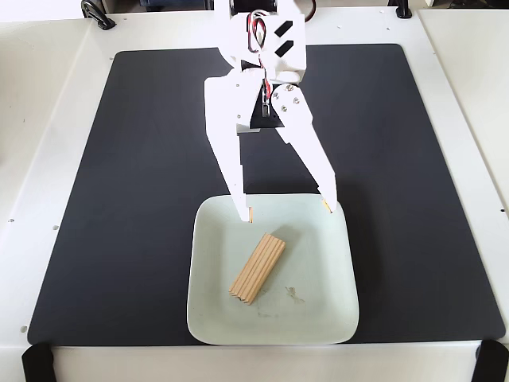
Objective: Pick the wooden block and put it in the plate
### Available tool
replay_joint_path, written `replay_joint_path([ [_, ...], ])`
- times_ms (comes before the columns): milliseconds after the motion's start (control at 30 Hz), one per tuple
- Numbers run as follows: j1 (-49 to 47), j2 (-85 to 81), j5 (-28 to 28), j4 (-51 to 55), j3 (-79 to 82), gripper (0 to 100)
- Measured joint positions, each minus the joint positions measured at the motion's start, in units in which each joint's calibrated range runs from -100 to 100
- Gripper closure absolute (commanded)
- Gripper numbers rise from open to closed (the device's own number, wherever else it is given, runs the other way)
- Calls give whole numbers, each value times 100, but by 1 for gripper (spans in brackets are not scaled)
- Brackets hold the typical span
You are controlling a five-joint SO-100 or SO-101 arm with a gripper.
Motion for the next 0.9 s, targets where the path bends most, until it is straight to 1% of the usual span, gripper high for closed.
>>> replay_joint_path([
  [100, -10, 0, 0, 0, 0, 70],
  [200, -10, 0, 0, 0, 0, 75],
  [433, -10, -187, 0, 0, 509, 99],
  [667, -10, -1591, -31, 0, 2073, 99],
  [900, -193, -3888, -10, 0, 4603, 99],
])
